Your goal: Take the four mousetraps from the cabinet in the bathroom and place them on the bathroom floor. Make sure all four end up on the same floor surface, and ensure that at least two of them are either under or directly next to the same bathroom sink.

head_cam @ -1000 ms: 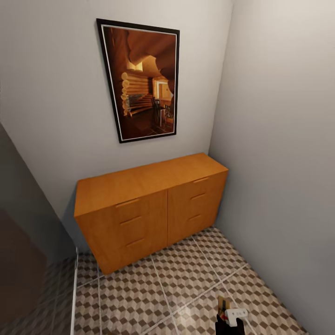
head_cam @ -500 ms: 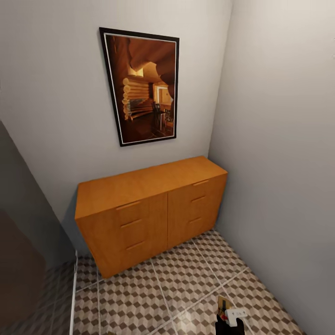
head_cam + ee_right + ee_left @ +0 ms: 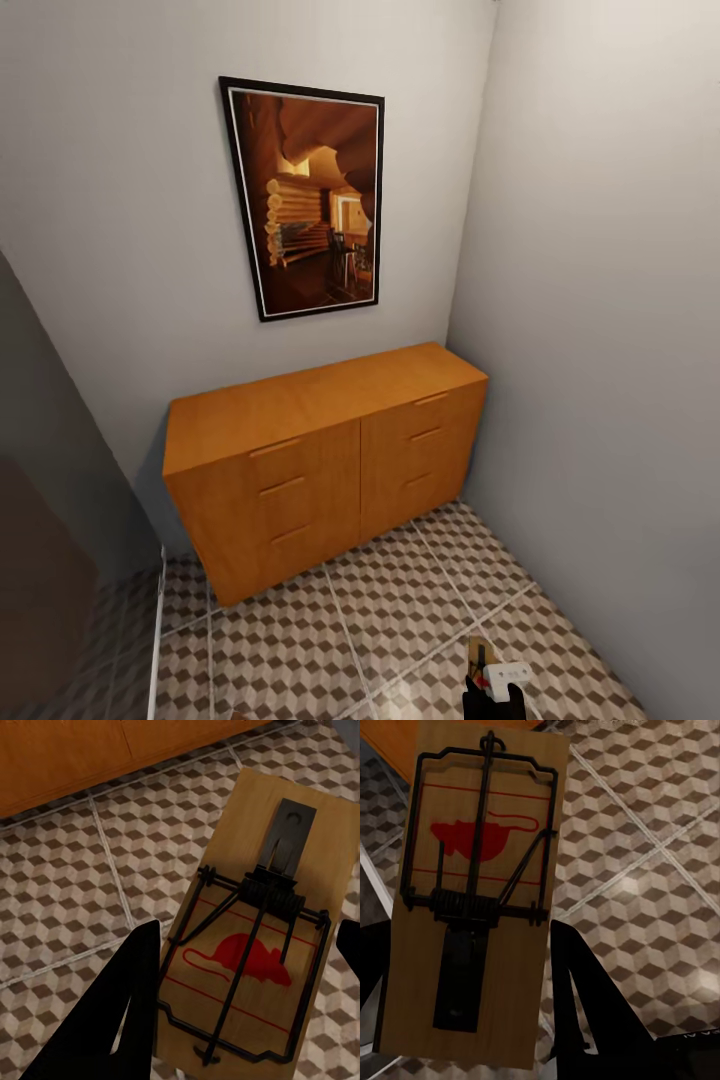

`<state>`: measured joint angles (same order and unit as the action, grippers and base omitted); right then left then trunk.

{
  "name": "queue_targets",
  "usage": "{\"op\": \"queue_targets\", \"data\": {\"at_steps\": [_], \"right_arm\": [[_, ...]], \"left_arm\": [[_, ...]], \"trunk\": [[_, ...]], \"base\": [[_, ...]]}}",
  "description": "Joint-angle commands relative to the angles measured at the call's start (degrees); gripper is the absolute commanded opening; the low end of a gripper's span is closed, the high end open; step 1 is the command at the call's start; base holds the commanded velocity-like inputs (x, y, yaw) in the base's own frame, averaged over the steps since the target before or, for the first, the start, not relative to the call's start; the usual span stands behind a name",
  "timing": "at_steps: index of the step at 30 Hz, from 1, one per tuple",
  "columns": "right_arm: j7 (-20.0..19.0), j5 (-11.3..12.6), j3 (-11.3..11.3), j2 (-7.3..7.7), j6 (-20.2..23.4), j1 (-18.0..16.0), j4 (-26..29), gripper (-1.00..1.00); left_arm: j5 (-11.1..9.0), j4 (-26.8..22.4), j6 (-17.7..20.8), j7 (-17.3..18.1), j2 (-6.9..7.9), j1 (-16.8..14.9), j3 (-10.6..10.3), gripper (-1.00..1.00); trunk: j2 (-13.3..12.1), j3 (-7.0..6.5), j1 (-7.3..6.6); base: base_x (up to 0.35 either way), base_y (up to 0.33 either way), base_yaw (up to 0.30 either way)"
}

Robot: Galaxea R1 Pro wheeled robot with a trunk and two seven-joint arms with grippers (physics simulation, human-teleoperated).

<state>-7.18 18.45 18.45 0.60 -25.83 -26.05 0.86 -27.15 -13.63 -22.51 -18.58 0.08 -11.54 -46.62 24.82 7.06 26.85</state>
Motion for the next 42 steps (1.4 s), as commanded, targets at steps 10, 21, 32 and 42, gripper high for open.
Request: {"op": "queue_targets", "data": {"at_steps": [10, 21, 32, 42], "right_arm": [[-0.5, 0.6, 0.2, 0.09, -0.2, -0.1, -0.1, -1.0], [-0.5, 0.6, 0.2, 0.1, -0.2, -0.1, -0.1, -1.0], [-0.5, 0.6, 0.2, 0.1, -0.1, -0.1, -0.1, -1.0], [-0.4, 0.6, 0.2, 0.1, -0.1, -0.1, -0.1, -1.0]], "left_arm": [[-0.1, 0.0, -0.1, -0.5, 0.01, -0.1, -0.5, -1.0], [-0.1, 0.0, -0.1, -0.5, 0.01, -0.1, -0.5, -1.0], [0.0, 0.0, -0.1, -0.5, 0.01, -0.1, -0.5, -1.0], [-0.1, 0.0, -0.1, -0.5, 0.01, -0.1, -0.5, -1.0]], "trunk": [[0.1, -0.6, 0.03], [0.1, -0.64, 0.03], [0.1, 0.05, 0.03], [0.1, 0.93, 0.03]], "base": [[0.0, 0.0, 0.0], [0.0, 0.0, 0.0], [0.0, 0.0, 0.0], [0.0, 0.0, 0.0]]}}
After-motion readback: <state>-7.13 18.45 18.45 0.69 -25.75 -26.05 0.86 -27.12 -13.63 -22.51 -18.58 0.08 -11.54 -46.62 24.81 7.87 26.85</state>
